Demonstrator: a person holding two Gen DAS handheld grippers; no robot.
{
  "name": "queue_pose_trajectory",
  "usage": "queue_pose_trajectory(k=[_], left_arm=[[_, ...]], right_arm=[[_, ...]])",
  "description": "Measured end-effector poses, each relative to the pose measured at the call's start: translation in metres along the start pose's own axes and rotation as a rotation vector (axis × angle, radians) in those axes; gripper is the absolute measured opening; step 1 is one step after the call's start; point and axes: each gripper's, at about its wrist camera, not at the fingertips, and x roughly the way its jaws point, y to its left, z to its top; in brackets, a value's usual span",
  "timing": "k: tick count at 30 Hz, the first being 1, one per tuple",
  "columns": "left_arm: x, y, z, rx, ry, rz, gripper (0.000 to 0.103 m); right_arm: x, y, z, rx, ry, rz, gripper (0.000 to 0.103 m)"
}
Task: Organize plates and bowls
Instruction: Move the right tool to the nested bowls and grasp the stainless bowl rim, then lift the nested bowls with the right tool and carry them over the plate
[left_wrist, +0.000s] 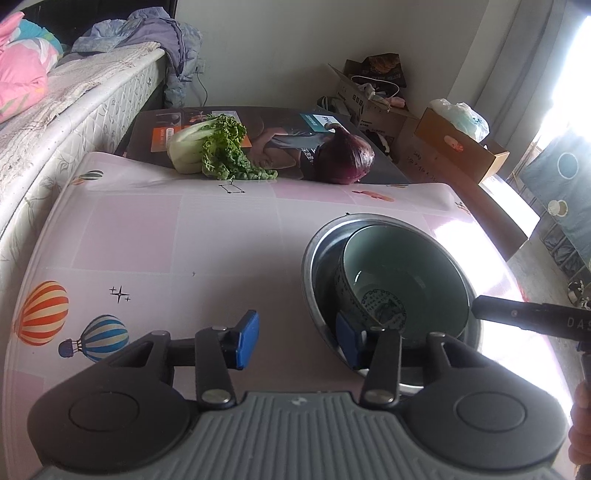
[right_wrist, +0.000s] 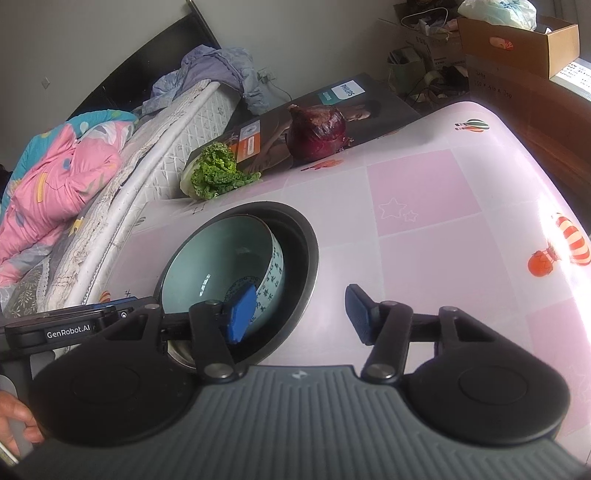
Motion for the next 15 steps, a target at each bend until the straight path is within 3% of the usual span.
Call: queue_pose_trajectory(k=[8,15], left_arm=[[0.017,-0.002,0.006,-0.017,0.043,-0.004,0.041],[0.024,-0.003,0.009,-0.018,0.059,0.000,0.037]], right_arm=[[0.022,-0.008,-0.001,0.005,0.043,-0.004,0.038],[0.018,-0.011,0.001,0.029,0.028,0.017,0.037]])
